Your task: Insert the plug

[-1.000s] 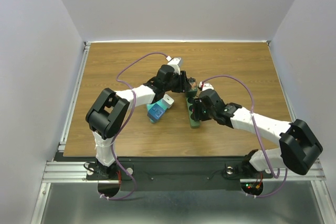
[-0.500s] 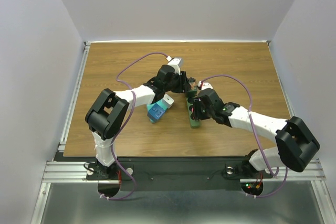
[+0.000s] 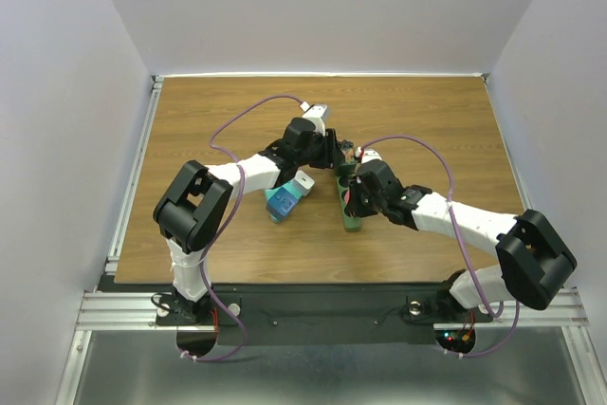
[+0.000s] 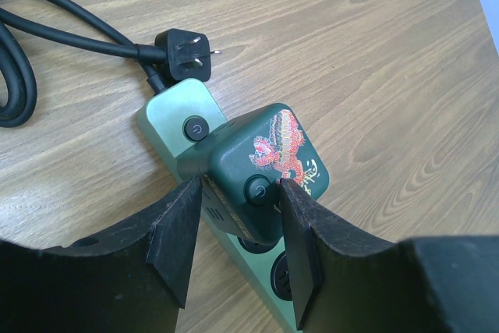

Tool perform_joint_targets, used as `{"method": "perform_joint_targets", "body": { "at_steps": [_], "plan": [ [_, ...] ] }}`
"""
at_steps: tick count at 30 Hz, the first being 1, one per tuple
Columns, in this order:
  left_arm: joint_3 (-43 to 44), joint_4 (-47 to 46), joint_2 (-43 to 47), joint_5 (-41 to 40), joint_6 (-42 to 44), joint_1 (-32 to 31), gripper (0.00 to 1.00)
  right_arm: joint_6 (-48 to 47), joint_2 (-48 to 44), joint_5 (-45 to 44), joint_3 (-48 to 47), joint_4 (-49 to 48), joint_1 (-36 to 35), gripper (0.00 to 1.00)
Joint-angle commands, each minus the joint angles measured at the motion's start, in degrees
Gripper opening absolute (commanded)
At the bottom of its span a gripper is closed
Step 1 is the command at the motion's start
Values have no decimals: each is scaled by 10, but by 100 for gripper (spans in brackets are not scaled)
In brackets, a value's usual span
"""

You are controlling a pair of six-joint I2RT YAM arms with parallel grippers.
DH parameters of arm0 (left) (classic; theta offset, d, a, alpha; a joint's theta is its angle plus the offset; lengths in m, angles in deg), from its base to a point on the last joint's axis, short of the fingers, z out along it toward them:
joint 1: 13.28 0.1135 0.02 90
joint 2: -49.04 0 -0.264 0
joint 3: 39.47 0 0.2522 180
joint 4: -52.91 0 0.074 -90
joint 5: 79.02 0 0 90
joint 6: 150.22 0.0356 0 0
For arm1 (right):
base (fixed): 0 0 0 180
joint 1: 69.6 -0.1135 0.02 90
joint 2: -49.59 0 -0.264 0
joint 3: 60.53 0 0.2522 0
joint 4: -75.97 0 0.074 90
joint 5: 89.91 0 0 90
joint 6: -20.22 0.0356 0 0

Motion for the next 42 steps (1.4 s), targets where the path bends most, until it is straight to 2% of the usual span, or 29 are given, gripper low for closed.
{"method": "perform_joint_targets", "body": {
  "at_steps": [1,5,13,24,42],
  "plan": [
    [-22,56,8,-7,20,-4,54,-17,8,-17,4,-12,4,6],
    [-23,55,9,-8,20,-5,54,-8,6,-14,8,-6,4,0],
    [-24,53,5,-7,15,-4,52,27,8,-41,15,7,-14,0],
    [-23,51,2,-4,15,-5,51,62,34,-106,21,38,-76,0],
    [-19,49,-2,0,16,-4,51,90,113,-111,29,31,-102,0]
  ]
}}
